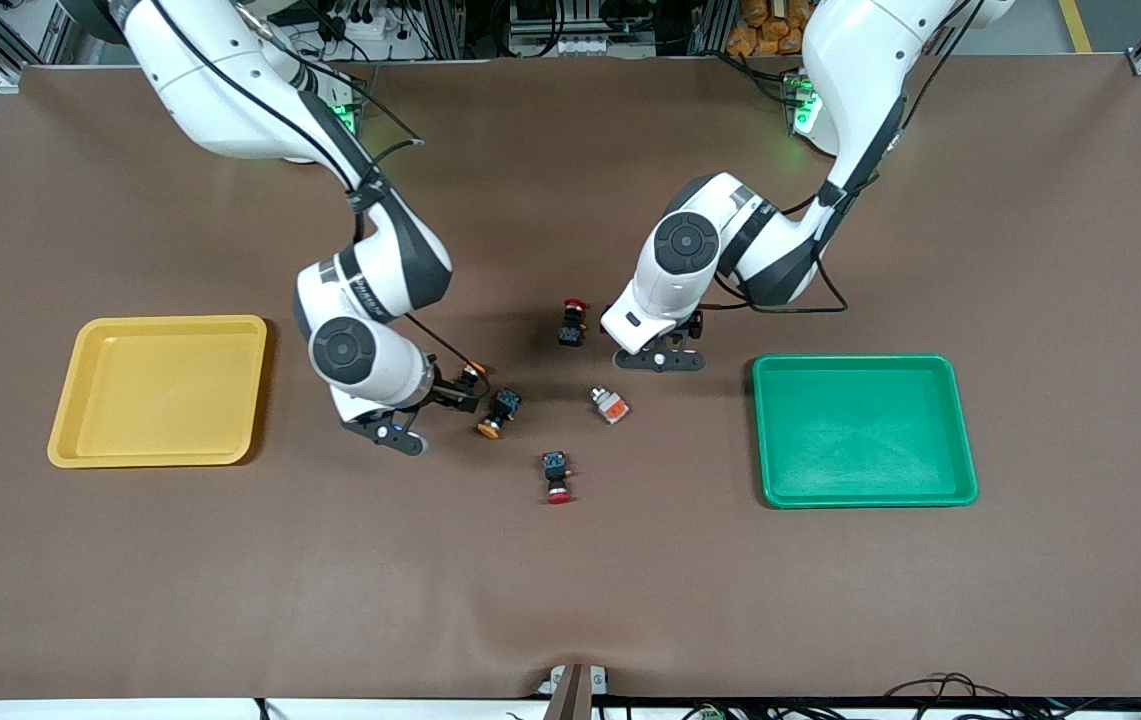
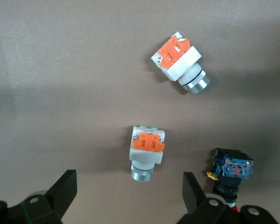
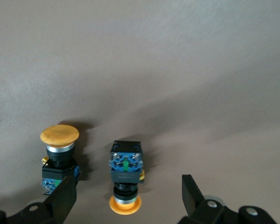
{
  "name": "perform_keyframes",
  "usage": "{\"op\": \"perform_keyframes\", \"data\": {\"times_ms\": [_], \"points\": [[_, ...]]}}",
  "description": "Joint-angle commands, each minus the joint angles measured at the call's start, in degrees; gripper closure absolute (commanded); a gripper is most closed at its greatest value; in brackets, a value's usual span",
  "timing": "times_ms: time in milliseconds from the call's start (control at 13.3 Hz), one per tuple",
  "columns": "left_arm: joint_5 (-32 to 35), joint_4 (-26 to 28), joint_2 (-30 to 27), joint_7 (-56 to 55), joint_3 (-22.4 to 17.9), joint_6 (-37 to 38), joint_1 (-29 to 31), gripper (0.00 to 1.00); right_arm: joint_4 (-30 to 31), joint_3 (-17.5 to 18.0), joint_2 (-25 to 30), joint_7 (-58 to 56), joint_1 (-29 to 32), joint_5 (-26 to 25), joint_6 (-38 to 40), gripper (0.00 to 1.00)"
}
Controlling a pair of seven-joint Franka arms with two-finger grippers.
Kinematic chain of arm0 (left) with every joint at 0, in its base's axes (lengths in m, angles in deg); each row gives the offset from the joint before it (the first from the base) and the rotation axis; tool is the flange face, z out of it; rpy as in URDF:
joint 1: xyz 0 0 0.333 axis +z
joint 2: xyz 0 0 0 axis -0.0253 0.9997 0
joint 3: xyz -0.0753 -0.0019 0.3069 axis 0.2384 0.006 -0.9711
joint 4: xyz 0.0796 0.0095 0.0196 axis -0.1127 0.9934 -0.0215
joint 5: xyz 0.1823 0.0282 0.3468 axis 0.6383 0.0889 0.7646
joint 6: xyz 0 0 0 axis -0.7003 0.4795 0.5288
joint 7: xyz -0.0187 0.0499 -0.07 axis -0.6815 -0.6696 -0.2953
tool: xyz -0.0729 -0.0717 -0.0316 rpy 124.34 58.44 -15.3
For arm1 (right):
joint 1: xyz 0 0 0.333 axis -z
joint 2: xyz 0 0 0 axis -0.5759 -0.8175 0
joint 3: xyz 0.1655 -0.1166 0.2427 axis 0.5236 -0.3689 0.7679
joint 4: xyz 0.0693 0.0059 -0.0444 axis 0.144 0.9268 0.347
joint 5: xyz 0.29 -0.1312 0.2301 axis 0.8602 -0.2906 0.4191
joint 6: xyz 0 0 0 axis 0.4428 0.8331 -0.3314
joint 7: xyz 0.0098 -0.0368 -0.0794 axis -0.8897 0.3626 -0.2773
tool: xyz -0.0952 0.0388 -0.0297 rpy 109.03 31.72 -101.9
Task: Place green and yellow buttons in trays
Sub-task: 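Close both grippers on the yellow-capped and orange-white buttons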
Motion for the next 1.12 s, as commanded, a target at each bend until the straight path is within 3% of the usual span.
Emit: {"op": "perform_keyframes", "data": {"times_ms": [0,150,749,824,899,974,1049], "points": [[1.5,0.9,0.9,-1.6,-0.1,-2.9,-0.9,0.00,2.7,-0.3,-1.0,3.9,-2.2,0.3,-6.5,0.00],[1.5,1.2,1.3,-1.6,-0.1,-3.0,-1.1,0.00,2.8,-0.4,-2.3,7.4,-3.8,0.1,-9.8,0.00],[2.5,1.0,3.8,-2.5,-0.3,-5.0,-1.9,0.00,4.6,-0.6,-2.5,3.5,-2.5,-0.9,-10.0,0.00],[2.5,1.0,4.1,-2.6,-0.3,-5.1,-1.9,0.00,4.6,-0.7,-2.9,3.5,-3.0,-0.9,-10.4,0.06],[2.5,1.0,4.4,-2.6,-0.3,-5.1,-2.0,0.00,4.6,-0.7,-2.9,3.5,-2.9,-0.9,-10.9,0.21],[2.6,1.0,4.8,-2.6,-0.4,-5.1,-2.2,0.00,4.6,-0.7,-2.9,3.5,-2.8,-0.9,-10.9,0.50],[3.0,1.0,5.0,-2.6,-0.5,-5.1,-2.3,0.02,4.5,-0.6,-2.9,3.5,-2.8,-0.9,-10.8,0.71]]}}
